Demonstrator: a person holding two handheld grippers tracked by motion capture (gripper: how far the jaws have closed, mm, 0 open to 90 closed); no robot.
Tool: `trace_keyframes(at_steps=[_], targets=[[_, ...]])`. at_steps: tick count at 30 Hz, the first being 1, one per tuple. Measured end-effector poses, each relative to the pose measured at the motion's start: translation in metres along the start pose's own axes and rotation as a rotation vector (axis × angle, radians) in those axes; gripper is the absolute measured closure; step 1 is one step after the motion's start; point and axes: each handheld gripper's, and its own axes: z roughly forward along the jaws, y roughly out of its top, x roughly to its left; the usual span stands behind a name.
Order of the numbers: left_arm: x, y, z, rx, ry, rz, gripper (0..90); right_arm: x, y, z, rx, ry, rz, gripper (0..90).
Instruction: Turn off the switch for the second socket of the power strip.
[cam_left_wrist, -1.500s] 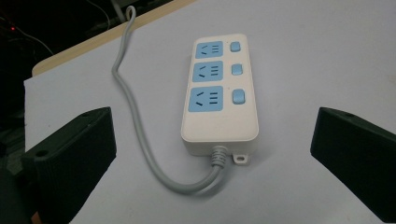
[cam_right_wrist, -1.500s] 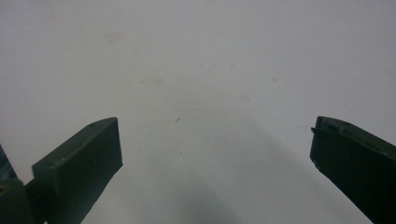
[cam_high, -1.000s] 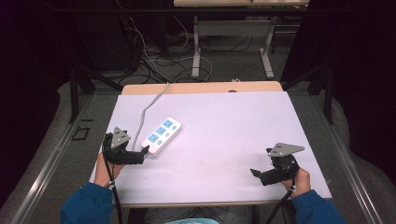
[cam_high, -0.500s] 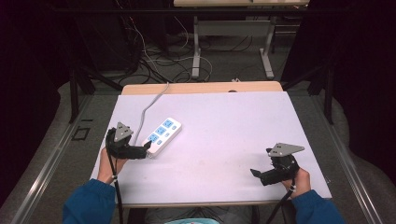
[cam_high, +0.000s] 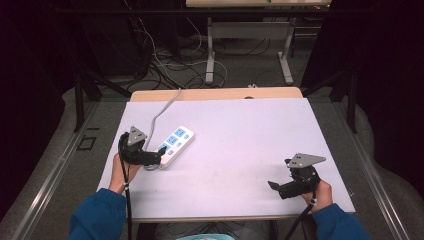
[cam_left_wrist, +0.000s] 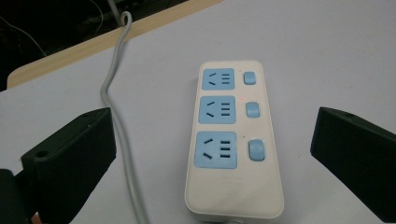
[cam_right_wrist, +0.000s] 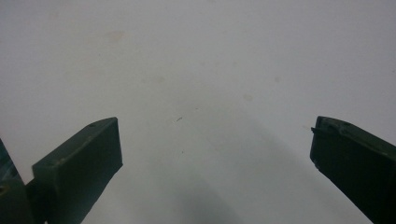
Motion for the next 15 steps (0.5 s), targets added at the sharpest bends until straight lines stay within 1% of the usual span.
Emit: trace_keyframes(at_steps=[1, 2, 7, 11, 12, 13, 14, 15], targets=[[0.0, 0.001, 0.001, -0.004, 0.001, -0.003, 0.0, -0.001, 0.0, 0.001, -0.002, -0.002, -0.003, 1.4], [0.0, 0.002, 0.002, -0.001, -0.001, -0.005, 0.0, 0.0, 0.0, 0.0, -0.001, -0.004, 0.002, 1.5], [-0.001, 0.005, 0.008, 0.01, -0.008, 0.001, 0.0, 0.0, 0.0, 0.001, -0.001, 0.0, -0.002, 1.4], [-0.001, 0.007, 0.015, 0.018, -0.011, -0.003, 0.0, 0.0, 0.0, 0.001, 0.001, -0.006, 0.001, 1.4], [-0.001, 0.007, 0.016, 0.027, -0.016, 0.005, 0.0, -0.001, 0.0, 0.001, 0.002, -0.002, -0.005, 1.4], [-0.002, 0.008, 0.018, 0.024, -0.015, -0.005, 0.0, -0.001, 0.0, 0.001, 0.002, -0.002, -0.005, 1.4], [-0.002, 0.008, 0.02, 0.028, -0.013, -0.004, 0.0, -0.001, 0.0, 0.001, 0.001, -0.002, -0.004, 1.4], [-0.002, 0.009, 0.022, 0.032, -0.021, -0.009, 0.0, -0.001, 0.0, 0.001, 0.001, -0.002, -0.004, 1.4]])
